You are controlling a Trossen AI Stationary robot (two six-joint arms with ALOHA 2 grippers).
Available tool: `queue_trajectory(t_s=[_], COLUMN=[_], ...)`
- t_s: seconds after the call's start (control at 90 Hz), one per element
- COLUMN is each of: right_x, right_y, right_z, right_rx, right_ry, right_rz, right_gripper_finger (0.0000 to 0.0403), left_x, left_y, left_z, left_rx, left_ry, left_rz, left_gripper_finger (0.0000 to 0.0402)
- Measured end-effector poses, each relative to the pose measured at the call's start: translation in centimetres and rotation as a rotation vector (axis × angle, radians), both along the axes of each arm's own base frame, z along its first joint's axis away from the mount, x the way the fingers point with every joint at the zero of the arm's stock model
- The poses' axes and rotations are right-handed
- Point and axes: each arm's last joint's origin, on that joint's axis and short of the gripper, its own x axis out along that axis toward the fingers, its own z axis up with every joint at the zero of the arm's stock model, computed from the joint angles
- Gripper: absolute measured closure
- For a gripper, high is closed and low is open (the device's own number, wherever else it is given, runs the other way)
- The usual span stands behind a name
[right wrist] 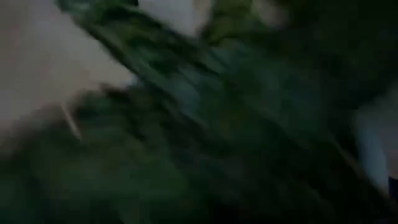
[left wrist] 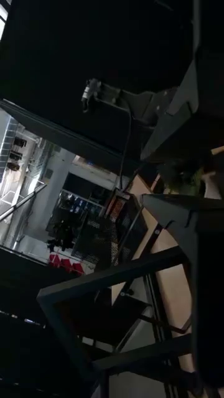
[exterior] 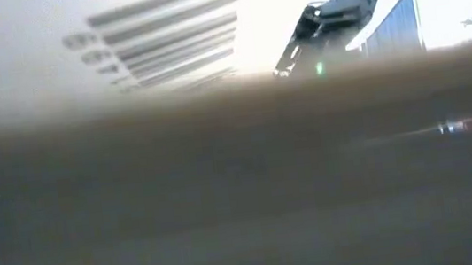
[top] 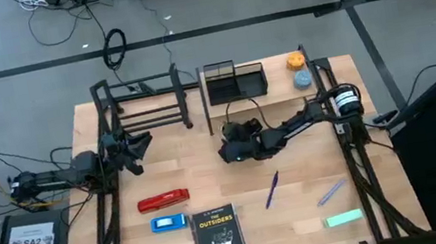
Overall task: Stock shelves
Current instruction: Put the white flower pot under the shelf
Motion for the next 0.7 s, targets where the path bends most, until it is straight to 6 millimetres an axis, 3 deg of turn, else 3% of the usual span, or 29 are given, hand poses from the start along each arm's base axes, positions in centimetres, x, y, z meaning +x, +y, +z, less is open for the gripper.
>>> queue_trajectory(t_s=[0.2,0.478,0.7], right_x=[-0.8,0.0,0.6], right_y=[0.7,-0.8,-0.8], right_z=[0.0,0.8,1.3], right_rx=[0.079,-0.055,-0.137], right_ry=[0.024,-0.008,-0.021], right_rz=[-0.017,-0.024,0.008], right_gripper_finger=[0.0014,0.0038,0.0056], left_x=[0.0,0.1,0.1], left_y=[0.0,0.0,0.0], left_z=[0.0,-0.2,-0.2], left_rx=[0.000,0.001,0.001], left_ry=[0.003,0.027,0.027], left_rz=[0.000,0.000,0.000], left_gripper_finger=[0.0326,0.0326,0.0326])
